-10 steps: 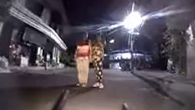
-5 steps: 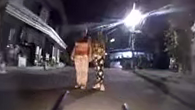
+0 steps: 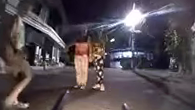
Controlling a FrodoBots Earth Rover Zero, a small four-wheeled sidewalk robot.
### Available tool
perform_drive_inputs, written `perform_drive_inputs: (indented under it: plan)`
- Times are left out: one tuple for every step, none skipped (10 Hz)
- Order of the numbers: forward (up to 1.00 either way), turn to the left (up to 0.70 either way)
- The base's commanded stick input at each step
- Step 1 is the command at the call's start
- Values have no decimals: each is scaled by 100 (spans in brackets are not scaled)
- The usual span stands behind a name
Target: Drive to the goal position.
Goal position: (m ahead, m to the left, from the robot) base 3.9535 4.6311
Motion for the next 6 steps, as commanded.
perform_drive_inputs:
  plan:
    - [0, -20]
    - [0, 0]
    - [0, 0]
    - [0, 0]
    - [0, 0]
    - [0, 0]
